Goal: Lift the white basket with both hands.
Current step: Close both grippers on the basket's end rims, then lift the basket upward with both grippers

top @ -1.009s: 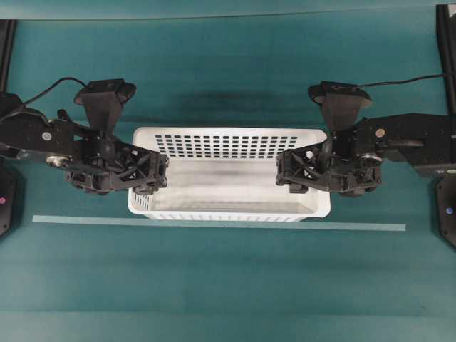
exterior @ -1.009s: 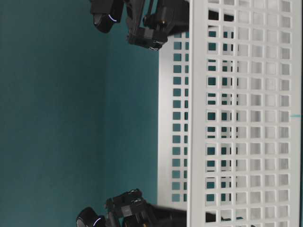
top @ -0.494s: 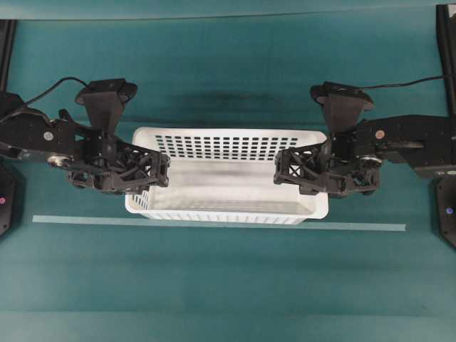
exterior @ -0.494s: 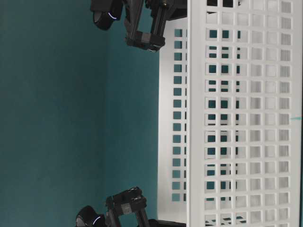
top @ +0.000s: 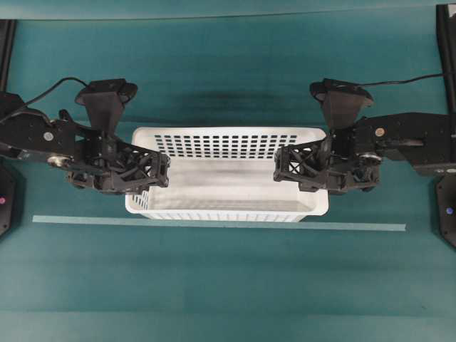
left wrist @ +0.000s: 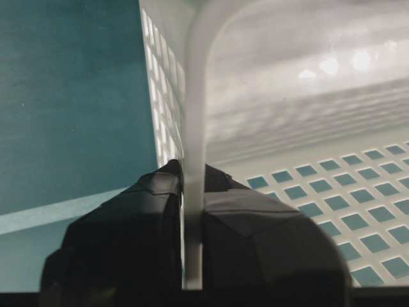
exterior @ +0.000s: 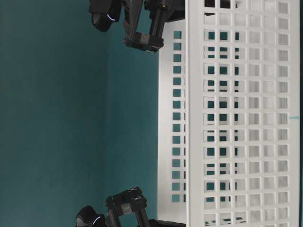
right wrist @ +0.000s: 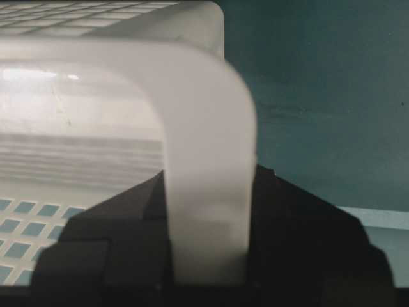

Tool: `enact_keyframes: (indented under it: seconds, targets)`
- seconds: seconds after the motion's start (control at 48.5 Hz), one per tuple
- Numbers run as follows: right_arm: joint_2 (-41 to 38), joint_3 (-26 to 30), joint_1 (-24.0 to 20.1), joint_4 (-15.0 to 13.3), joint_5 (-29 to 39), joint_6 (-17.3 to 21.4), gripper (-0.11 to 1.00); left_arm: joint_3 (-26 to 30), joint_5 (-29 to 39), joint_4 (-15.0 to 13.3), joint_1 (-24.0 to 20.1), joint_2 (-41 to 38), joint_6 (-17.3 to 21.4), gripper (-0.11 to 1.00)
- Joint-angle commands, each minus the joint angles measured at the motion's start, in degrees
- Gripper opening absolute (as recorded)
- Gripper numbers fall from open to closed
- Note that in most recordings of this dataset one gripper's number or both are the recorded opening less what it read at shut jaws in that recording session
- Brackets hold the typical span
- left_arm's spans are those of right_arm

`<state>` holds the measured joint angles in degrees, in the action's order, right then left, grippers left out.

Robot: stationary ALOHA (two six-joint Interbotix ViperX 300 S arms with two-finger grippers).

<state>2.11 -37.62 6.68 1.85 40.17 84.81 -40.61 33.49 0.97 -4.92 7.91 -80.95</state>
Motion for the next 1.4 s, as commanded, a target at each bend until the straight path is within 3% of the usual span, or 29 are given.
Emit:
enact_keyframes:
  seconds: [0.0, 0.288, 0.433, 0.618, 0.824, 1.215, 1.38]
  targets:
    - [-1.23, 0.44, 0.44, -0.35, -0.26, 0.18, 0.18, 0.44, -0.26, 0.26, 0.09, -1.05, 0.26, -0.01]
    - [1.23, 2.11, 0.62, 0.70, 1.49, 0.00, 0.18, 2.46, 1.05, 0.26, 0.00, 0.70, 0.97, -0.01]
    - [4.83, 5.80, 0.62, 0.62, 8.35, 0.00, 0.18, 5.80, 6.06, 0.26, -0.09, 3.52, 2.46, -0.04]
    - [8.17, 10.02, 0.53, 0.70, 19.25, -0.09, 0.18, 12.13, 15.64, 0.26, -0.26, 6.33, 4.75, -0.04]
    - [11.07, 13.62, 0.09, 1.05, 22.24, -0.35, 0.18, 20.65, 25.14, 0.26, -0.44, 8.35, 8.09, -0.04]
    - [12.48, 25.93, -1.14, 1.14, 32.26, -2.29, 0.18, 31.64, 34.19, 0.26, -0.35, 8.88, 8.53, -0.04]
    - [12.30, 31.03, -1.23, 1.14, 36.30, -3.78, 0.18, 36.56, 38.41, 0.26, -0.35, 8.96, 10.72, -0.04]
